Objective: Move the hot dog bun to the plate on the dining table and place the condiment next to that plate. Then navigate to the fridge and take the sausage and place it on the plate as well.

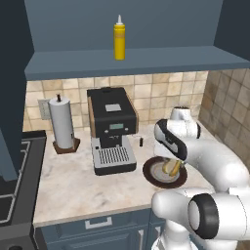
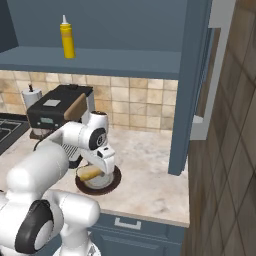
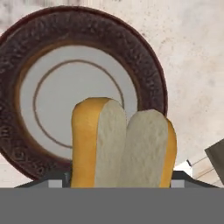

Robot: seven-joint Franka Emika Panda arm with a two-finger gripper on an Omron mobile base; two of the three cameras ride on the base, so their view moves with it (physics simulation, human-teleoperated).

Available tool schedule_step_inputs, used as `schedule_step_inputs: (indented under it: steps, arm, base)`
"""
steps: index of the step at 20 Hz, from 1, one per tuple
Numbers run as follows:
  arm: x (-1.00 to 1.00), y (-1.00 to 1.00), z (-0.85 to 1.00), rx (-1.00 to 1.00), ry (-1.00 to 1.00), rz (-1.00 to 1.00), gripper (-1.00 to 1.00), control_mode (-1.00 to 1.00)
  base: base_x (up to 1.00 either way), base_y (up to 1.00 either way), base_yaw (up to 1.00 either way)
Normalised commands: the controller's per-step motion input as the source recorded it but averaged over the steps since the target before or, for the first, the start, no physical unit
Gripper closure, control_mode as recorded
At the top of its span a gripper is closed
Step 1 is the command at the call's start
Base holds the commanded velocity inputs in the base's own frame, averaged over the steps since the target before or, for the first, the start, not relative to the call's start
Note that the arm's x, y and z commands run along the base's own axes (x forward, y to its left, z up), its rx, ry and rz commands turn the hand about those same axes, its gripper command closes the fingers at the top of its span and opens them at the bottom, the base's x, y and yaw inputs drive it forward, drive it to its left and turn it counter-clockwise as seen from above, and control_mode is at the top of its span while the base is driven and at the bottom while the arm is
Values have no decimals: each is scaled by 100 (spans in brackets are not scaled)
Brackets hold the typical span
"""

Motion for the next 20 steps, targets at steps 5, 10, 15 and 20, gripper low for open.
schedule_step_inputs:
  steps: [5, 10, 15, 20]
  arm:
    - [0, 0, 99, 0, 0, -3, 100, -100]
    - [-7, 0, 86, -1, -1, -3, 100, -100]
    - [-25, 3, 74, -3, -4, 0, 100, -100]
    - [-36, 10, 36, -1, -6, 0, 100, -100]
  base:
    - [0, 0, 0]
    - [0, 0, 0]
    - [0, 0, 0]
    - [0, 0, 0]
